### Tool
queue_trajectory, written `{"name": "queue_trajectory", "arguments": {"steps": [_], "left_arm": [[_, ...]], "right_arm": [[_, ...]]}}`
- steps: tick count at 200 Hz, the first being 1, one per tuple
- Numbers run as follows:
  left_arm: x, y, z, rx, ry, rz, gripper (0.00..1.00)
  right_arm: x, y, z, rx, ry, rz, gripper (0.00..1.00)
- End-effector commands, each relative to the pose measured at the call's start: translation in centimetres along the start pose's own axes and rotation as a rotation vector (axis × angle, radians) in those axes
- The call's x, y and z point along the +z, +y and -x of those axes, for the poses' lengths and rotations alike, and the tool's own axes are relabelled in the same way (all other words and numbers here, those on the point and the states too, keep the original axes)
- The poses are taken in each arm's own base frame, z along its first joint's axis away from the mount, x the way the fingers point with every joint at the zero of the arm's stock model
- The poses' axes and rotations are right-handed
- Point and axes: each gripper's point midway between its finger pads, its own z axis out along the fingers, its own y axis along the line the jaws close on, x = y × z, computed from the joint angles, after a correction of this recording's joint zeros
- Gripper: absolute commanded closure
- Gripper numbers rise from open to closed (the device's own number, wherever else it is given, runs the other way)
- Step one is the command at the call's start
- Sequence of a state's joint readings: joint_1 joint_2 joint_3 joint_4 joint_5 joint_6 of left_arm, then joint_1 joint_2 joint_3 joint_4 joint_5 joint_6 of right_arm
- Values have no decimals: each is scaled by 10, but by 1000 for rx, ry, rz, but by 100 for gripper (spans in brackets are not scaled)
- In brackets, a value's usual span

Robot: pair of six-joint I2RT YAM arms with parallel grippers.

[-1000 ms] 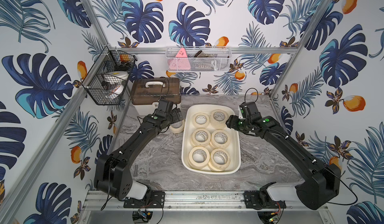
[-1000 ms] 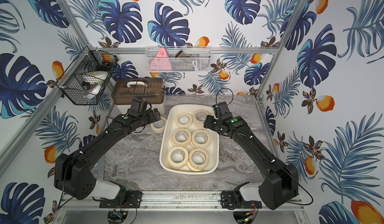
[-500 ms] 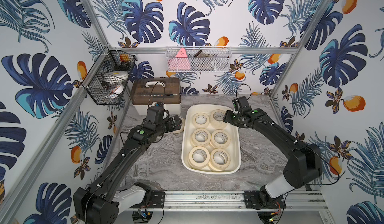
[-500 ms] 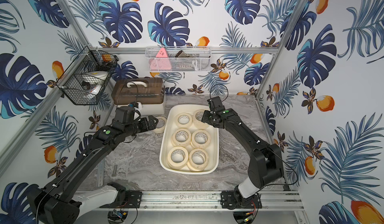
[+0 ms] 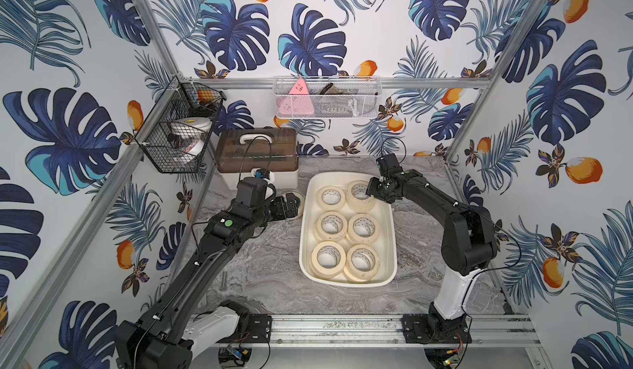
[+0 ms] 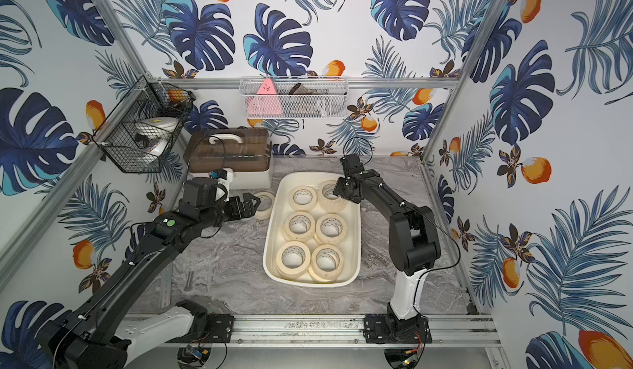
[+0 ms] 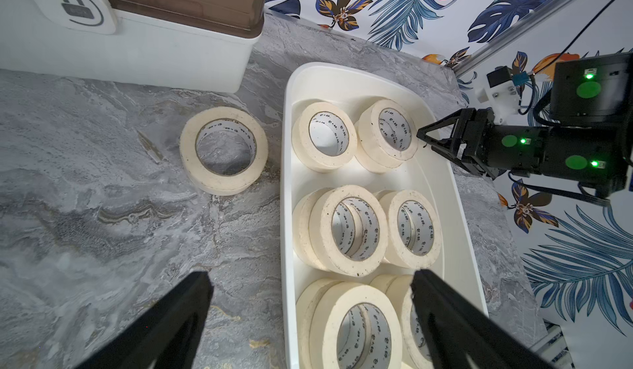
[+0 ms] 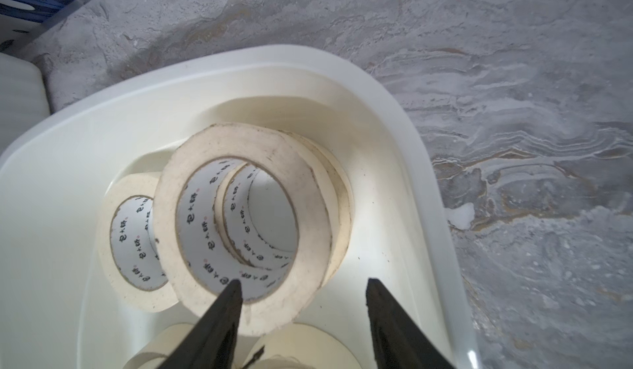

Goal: Take out the art tape in the storage box
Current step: Pick up the art tape from the storage box.

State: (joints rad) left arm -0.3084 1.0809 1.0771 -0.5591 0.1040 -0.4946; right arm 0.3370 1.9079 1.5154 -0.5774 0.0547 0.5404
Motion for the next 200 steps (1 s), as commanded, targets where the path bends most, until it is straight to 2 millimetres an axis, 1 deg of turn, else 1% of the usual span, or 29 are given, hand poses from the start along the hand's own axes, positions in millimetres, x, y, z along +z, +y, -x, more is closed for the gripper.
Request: {"name": "queue_trajectory", "arguments": {"steps": [1,32,57,83,85,87,93,102,109,122,153,184,200], "left_arm": [[1,-2,0,21,6,-7,1],[3,-4,0,18,13,-15,1],[3,-3,0,18,15,-11,1],[3,-3,0,14,13,-14,1],[3,-4,0,15,13,-15,1],[3,-4,0,14,14,-16,1],[3,-5,0,12,14,-19,1],[4,-5,0,10,16,-21,1],[3,-4,1,7,14,-14,1],[3,0,1,0,10,11,1],[2,1,1,-5,9,16,1],[1,-1,2,-6,8,9,1],[1,-1,3,-6,6,8,1]], "right_arm": [[8,-1,4,-18,4,-14,41],[23,-5,3,-22,23,-34,42],[31,-10,4,-22,34,-53,43],[30,-8,9,-32,24,-40,49],[38,-10,5,-34,40,-50,50],[40,-10,4,-36,44,-53,51],[42,-11,4,-38,47,-55,52],[43,-13,5,-38,42,-65,53],[43,-14,7,-39,35,-71,54],[44,-13,9,-50,30,-65,62],[43,-12,13,-61,31,-66,65],[34,-4,16,-72,22,-27,82],[28,-2,18,-75,14,-17,88]]}}
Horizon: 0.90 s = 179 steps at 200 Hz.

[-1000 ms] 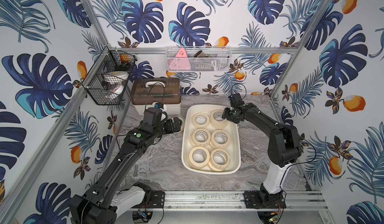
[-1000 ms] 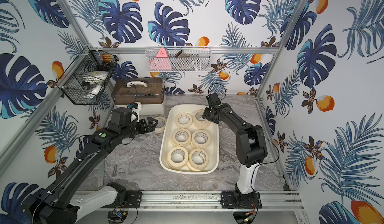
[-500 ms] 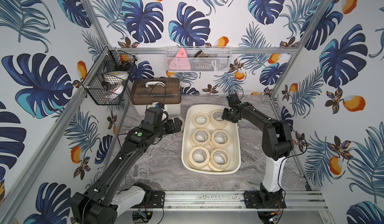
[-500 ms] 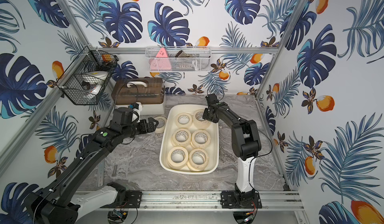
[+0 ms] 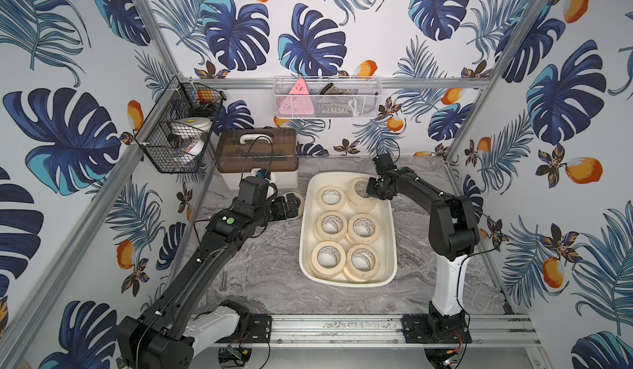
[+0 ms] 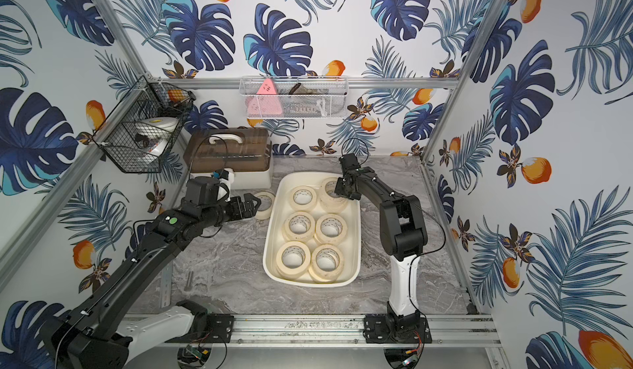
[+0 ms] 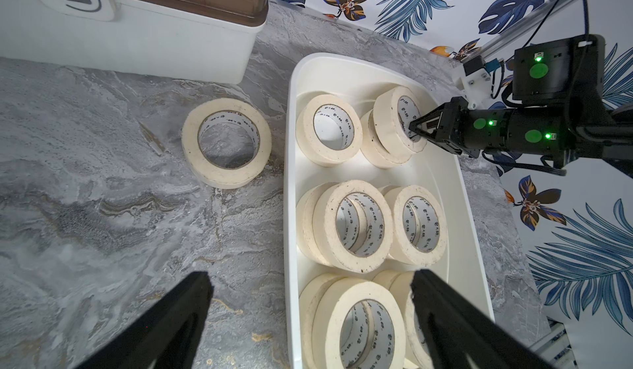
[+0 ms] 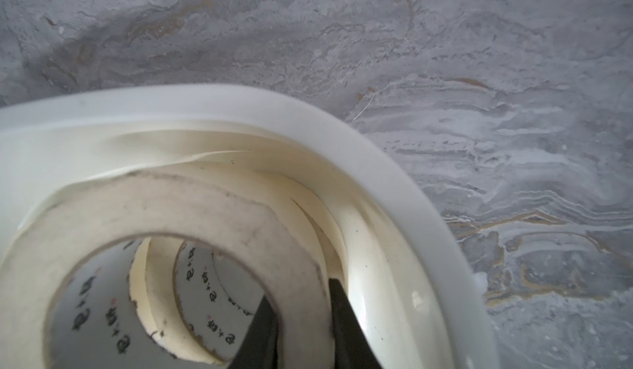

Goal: Take out the art tape in the storage box
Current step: Pick up the art tape from the storage box.

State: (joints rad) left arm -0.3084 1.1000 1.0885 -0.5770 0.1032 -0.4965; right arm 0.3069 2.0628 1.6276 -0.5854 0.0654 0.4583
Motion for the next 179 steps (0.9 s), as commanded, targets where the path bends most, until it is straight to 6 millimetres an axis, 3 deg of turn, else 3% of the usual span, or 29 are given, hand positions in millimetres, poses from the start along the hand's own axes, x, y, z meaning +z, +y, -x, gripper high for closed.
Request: {"name": "queue_trajectory", "arguments": {"steps": [1,7,17,46,72,100,127,161,166,179], "left_arm": [[-2,-2,5,-1,-15,-4,1],[-2,-2,5,-2,-17,-5,1],[-1,-2,5,1,-20,-3,2],[1,-3,3,24,-26,3,5],[-1,-5,3,59,-28,36,7],[-2,-19,5,111,-13,35,11],[-8,-36,3,169,18,42,16],[-13,-43,7,204,28,80,23],[-13,-44,8,211,27,84,24],[-13,-43,9,223,26,96,24]], "right_arm": [[-13,6,6,-16,-16,32,88],[-14,7,4,-15,-6,34,89],[-36,11,14,-23,-43,59,91],[-65,18,23,-30,-93,97,97],[-94,28,24,-52,-121,110,98],[-129,47,20,-90,-166,144,97],[-154,74,6,-144,-185,182,97],[-173,107,-15,-222,-204,200,97],[-177,121,-27,-255,-199,216,97],[-181,135,-38,-286,-195,224,97]]}}
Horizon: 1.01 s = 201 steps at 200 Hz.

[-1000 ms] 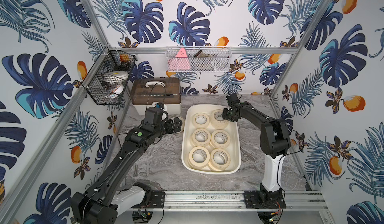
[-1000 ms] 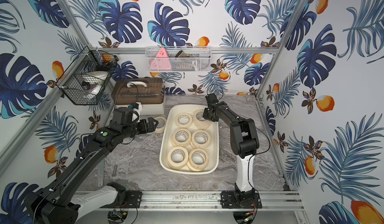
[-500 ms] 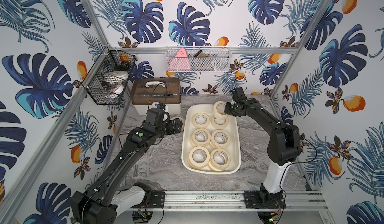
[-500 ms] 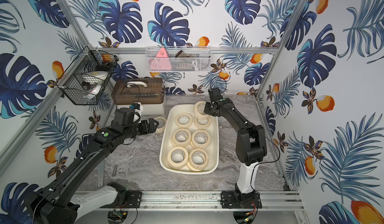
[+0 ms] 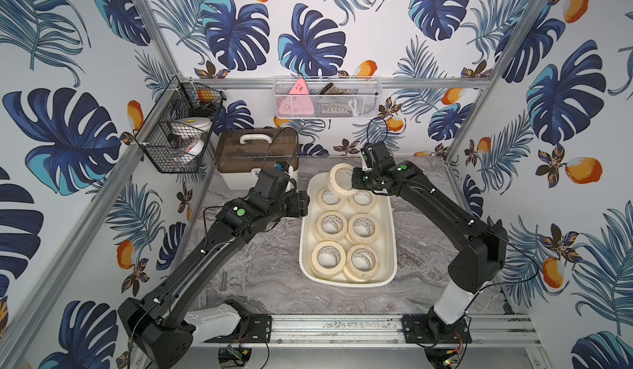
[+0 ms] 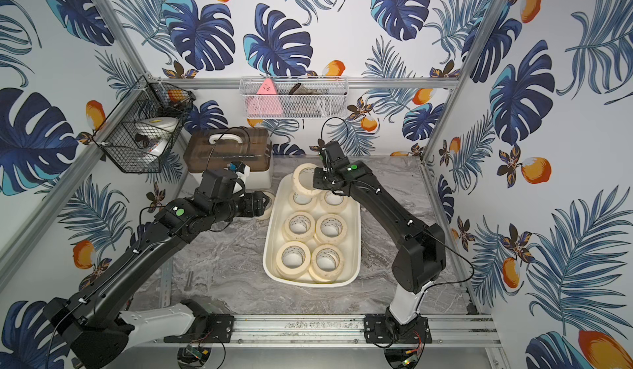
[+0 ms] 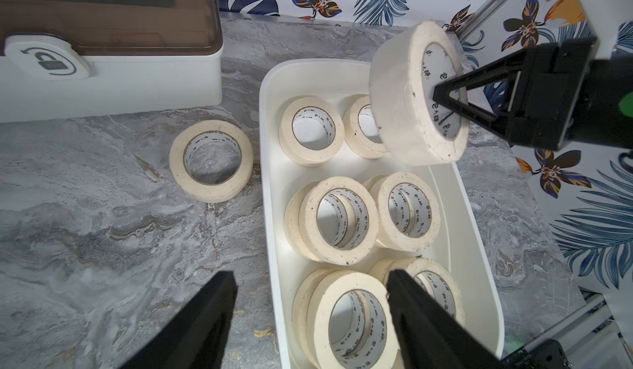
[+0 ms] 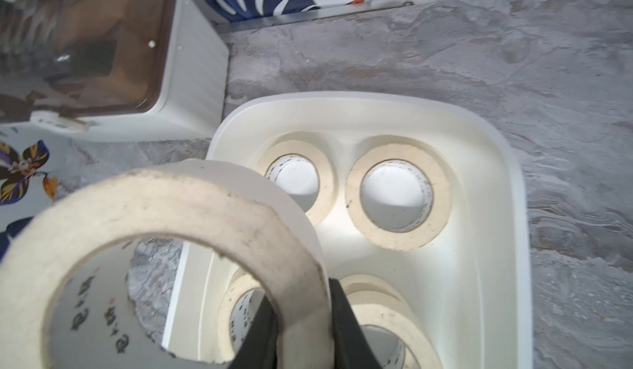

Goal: Take out the art tape in the storage box
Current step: Pick up the art tape from the storage box.

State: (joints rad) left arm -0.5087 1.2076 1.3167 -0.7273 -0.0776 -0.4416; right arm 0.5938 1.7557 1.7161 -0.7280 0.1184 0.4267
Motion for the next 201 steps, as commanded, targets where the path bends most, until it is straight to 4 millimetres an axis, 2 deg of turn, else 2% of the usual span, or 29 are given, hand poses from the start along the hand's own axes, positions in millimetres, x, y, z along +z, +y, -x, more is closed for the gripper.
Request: {"name": "queue_trajectory", "arguments": {"steps": [1,58,99,162,201], "left_arm": [[-2,8,-1,43,14,59,24],[-1,12,0,75,23,96,28],[5,14,-3,86,36,101,28],[20,28,-12,95,72,181,36],[27,32,-14,91,85,211,51]], "right_arm": [[-9,21,-7,-44,-7,0,97],[-14,78,-36,-129,12,58,97],[-13,104,-52,-166,24,80,98],[-16,124,-66,-197,30,95,98],[-17,129,-73,-208,36,100,97]]}}
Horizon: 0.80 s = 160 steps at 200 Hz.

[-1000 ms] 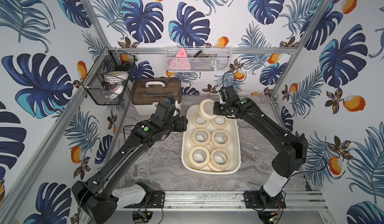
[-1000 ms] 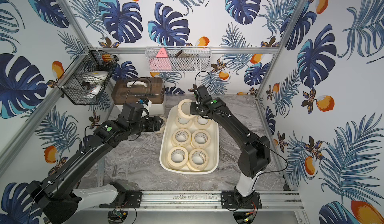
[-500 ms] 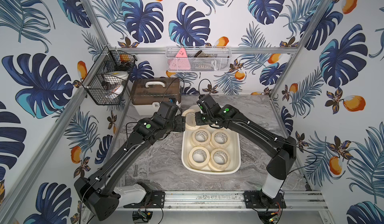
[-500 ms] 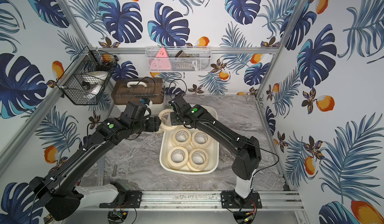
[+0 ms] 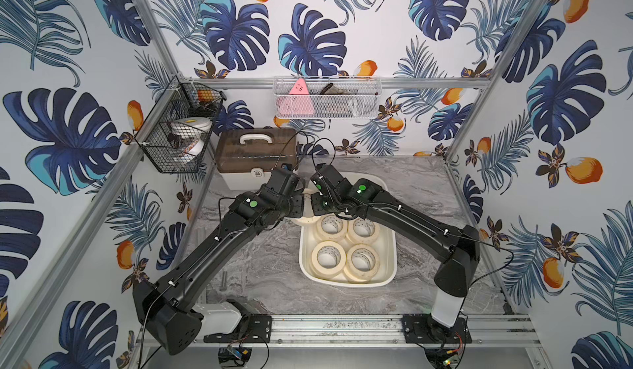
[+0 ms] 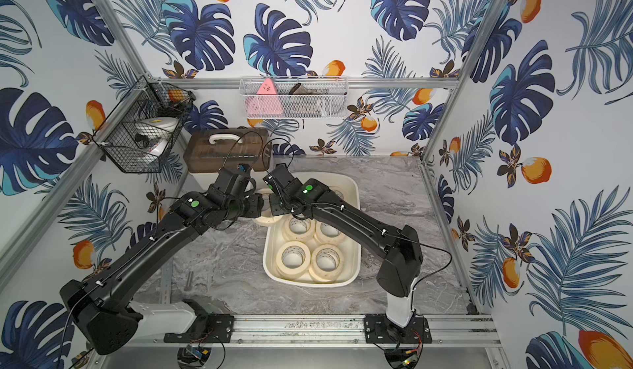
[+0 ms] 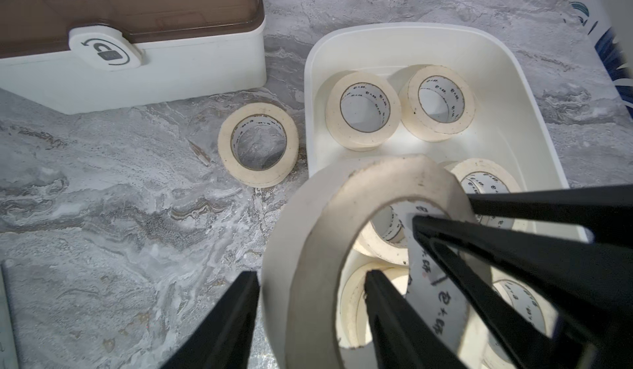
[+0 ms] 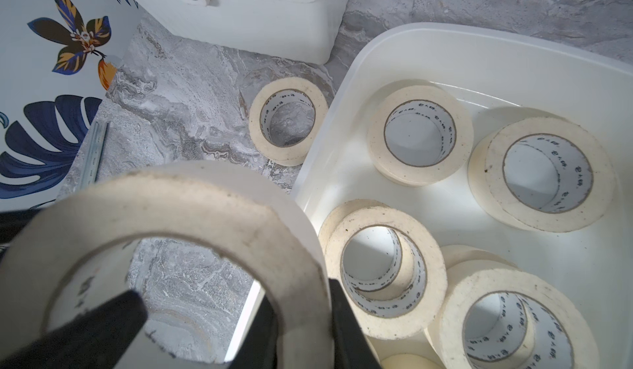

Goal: Take out the art tape in the storage box
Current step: Pick up the art tape from the storage box.

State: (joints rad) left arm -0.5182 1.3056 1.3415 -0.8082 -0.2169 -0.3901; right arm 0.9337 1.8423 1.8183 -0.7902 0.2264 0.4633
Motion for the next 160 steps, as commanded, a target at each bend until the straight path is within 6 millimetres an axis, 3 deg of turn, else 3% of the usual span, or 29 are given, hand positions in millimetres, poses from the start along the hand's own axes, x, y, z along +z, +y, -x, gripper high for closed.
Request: {"name": "queue_trajectory", "arguments": {"steps": [1,46,64,97,119,160], "left_arm": [[4,4,0,9,1,30,51],[9,4,0,7,3,37,68],[11,3,1,-1,3,36,81],[13,0,3,-15,-5,21,100],[15,-1,7,-28,-18,18,100],[22,8,17,-92,-54,66,100]], "right_arm": [[-1,4,4,17,-21,1,97],[-5,5,2,23,-28,9,96],[-7,6,1,28,-34,28,95],[-10,7,-2,38,-33,50,84],[-14,7,-4,39,-38,72,68],[-35,0,4,46,-88,84,49]]}}
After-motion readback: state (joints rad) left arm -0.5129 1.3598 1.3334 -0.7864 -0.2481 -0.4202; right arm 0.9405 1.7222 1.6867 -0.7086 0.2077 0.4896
